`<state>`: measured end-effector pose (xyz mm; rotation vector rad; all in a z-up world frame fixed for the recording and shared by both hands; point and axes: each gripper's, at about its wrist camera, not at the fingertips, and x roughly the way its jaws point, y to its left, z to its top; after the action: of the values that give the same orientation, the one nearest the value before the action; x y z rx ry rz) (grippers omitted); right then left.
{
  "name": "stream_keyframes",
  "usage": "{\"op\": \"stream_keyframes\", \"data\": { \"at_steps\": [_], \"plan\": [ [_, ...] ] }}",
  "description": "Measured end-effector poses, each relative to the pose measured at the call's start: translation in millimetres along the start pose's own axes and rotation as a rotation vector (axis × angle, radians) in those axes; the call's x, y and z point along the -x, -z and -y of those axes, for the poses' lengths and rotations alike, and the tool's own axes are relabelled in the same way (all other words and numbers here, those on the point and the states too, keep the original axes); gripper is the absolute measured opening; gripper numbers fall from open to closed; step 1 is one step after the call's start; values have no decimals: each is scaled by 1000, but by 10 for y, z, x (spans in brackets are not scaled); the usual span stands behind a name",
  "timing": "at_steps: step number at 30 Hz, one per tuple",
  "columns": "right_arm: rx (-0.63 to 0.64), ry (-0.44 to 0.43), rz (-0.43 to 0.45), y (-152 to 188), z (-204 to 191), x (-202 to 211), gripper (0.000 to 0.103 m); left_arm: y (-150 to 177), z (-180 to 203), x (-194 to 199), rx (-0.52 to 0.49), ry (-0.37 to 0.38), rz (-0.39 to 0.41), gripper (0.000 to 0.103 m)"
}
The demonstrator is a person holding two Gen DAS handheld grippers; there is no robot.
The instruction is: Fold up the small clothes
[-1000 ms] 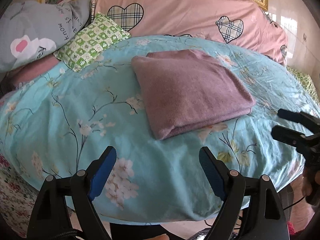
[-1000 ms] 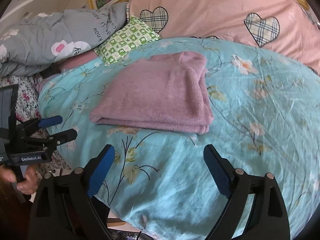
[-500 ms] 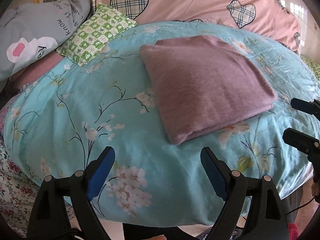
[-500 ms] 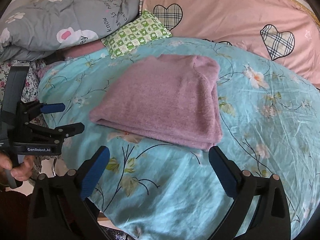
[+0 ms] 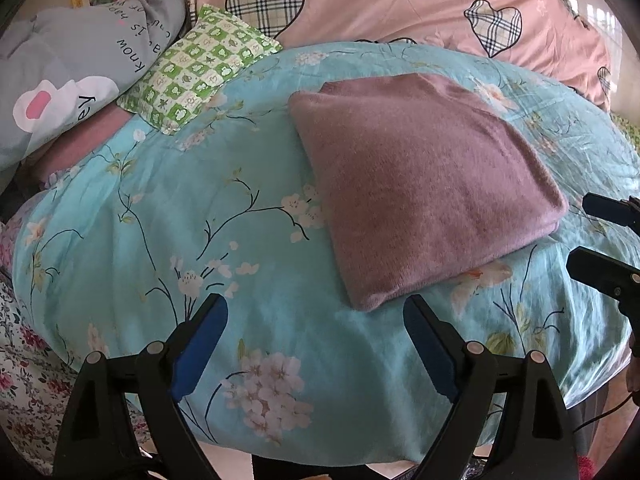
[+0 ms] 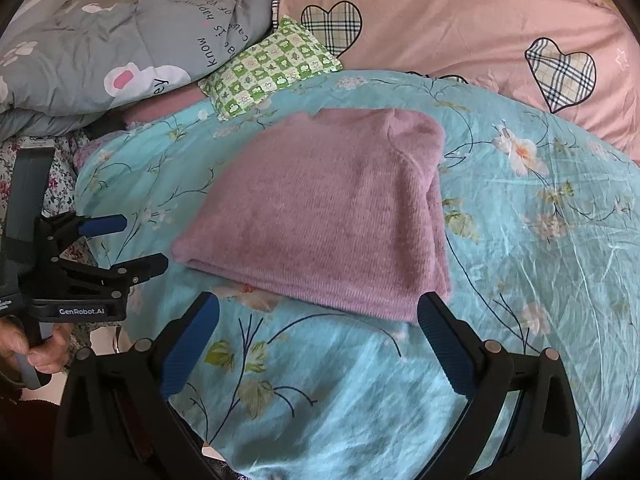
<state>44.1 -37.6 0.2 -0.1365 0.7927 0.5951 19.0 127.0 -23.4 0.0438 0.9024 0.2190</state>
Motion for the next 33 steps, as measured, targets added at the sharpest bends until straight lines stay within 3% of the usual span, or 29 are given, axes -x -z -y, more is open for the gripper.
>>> {"op": "stream_keyframes", "data": {
  "at_steps": [33],
  "plan": [
    [0, -19, -8, -302, 90, -136, 99, -243, 42, -80, 15, 25, -2, 92]
  ]
}}
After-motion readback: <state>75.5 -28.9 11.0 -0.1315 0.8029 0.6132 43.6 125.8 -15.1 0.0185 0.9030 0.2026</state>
